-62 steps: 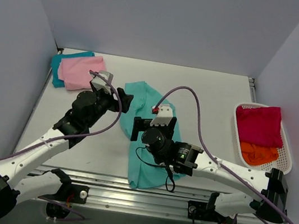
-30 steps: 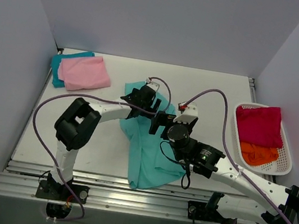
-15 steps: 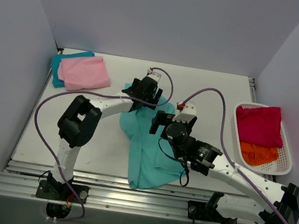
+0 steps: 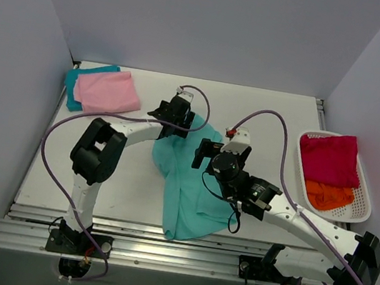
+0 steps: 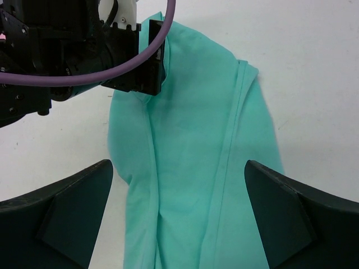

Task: Fold and stack the t-shirts
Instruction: Flatten the tshirt out

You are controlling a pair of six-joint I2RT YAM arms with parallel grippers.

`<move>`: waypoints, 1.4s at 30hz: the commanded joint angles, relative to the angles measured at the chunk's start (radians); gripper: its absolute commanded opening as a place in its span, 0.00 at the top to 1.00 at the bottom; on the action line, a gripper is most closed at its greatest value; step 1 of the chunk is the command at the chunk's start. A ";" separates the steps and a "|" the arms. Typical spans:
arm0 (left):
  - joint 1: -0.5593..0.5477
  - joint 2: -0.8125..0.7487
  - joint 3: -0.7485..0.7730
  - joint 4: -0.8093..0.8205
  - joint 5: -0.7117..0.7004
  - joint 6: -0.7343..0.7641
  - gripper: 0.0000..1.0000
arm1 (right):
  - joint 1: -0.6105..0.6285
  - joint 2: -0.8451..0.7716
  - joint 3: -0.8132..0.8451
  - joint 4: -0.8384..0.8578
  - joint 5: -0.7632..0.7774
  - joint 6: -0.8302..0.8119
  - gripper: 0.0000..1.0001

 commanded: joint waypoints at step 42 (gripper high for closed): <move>-0.078 -0.052 -0.080 0.060 -0.051 0.008 0.15 | -0.022 0.039 -0.004 0.019 -0.013 -0.002 0.00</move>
